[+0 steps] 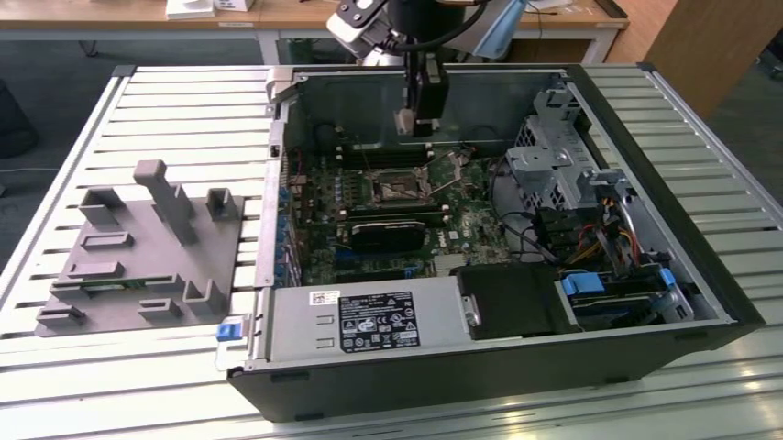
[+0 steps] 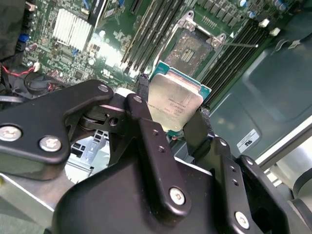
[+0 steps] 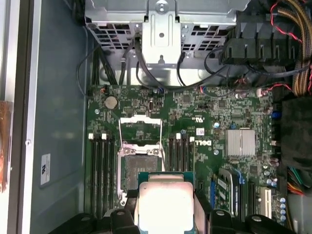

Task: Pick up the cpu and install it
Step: 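Place the cpu into insertion slot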

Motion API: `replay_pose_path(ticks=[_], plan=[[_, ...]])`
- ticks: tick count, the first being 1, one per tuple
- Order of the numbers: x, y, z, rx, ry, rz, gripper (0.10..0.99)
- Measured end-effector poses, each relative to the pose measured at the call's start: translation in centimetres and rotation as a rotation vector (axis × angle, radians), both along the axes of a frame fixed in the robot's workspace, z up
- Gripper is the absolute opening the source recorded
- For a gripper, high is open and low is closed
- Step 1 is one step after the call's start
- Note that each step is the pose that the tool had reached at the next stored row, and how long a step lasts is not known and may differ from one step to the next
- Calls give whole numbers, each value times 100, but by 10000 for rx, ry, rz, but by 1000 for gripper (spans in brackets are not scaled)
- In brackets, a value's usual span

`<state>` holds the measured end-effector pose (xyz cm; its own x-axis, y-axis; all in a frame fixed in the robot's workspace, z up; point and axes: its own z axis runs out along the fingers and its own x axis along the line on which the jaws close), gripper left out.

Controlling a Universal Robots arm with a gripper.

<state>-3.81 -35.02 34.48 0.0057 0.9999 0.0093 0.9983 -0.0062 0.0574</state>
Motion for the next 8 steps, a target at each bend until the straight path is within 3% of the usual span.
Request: replay_pose_path(ticks=[8], plan=[[-35, 44, -26, 3, -2, 0, 533]])
